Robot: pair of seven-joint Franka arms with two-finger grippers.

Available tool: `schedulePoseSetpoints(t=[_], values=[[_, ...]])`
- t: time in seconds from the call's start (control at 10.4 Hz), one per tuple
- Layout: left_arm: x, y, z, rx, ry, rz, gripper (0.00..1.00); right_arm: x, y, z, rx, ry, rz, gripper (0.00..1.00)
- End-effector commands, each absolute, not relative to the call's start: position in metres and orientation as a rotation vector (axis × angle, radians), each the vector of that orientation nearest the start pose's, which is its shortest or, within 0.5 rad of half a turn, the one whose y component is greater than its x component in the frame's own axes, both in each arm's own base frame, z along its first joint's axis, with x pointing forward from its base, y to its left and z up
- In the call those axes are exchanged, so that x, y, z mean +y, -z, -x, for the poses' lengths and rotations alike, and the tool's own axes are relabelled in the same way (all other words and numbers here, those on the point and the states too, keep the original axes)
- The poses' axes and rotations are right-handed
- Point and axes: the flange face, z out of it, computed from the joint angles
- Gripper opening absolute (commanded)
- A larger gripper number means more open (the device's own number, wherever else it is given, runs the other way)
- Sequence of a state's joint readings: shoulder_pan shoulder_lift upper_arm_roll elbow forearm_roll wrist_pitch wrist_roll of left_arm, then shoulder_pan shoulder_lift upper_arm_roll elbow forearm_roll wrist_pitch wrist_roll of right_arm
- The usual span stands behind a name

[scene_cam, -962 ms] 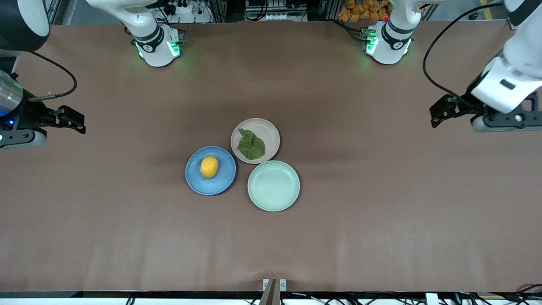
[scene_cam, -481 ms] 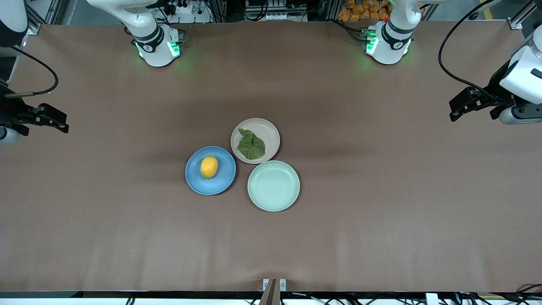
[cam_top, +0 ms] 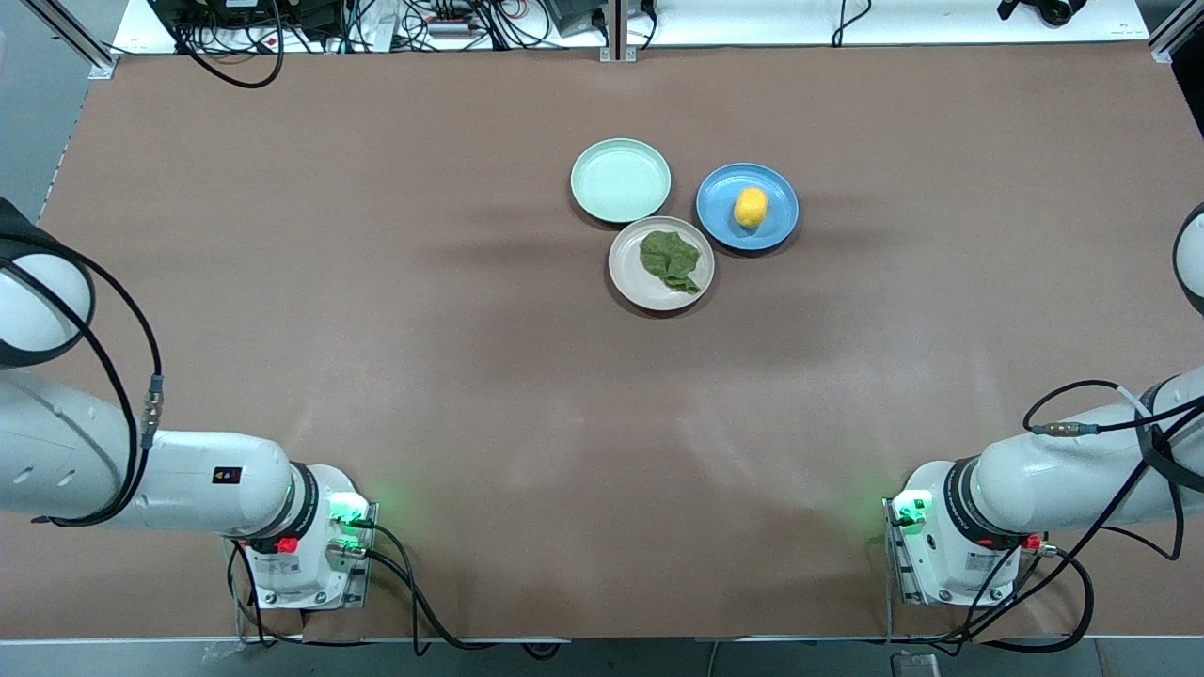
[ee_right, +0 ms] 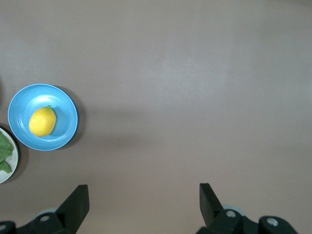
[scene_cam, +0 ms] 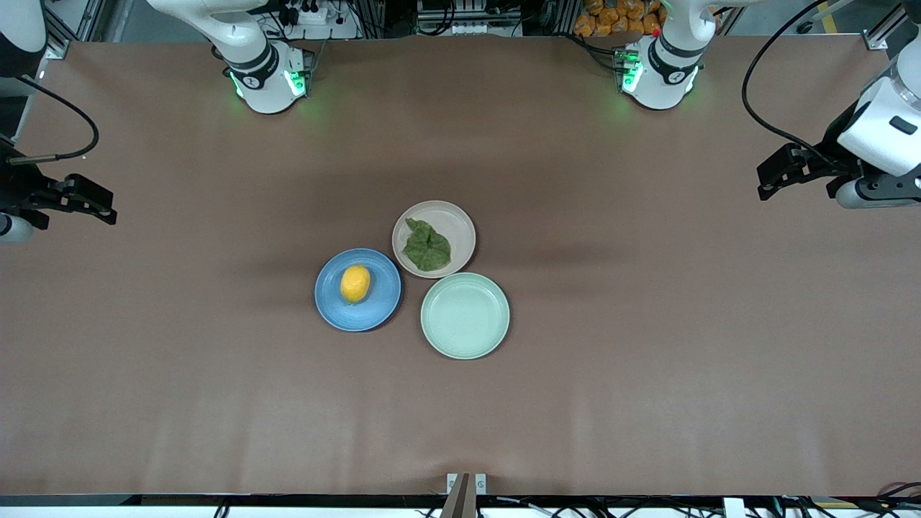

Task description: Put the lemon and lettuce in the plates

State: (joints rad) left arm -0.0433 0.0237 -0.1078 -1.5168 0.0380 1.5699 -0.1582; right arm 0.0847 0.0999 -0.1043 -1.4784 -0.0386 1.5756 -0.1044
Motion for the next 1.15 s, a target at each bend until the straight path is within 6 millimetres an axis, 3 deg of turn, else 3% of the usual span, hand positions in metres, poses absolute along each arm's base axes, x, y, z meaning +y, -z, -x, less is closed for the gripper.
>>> schedulePoseSetpoints(t=[0.0,1.06], values=[[-0.081,-0.644,-0.552,0.027,0.051,3.118,1.00,-0.017,-0.617,-0.583,-0.105,-0.008,3.183,1.00],[-0.083,-0.652,-0.547,0.037,0.035,3.127,1.00,-0.019,-0.625,-0.584,-0.100,0.016,3.183,1.00]])
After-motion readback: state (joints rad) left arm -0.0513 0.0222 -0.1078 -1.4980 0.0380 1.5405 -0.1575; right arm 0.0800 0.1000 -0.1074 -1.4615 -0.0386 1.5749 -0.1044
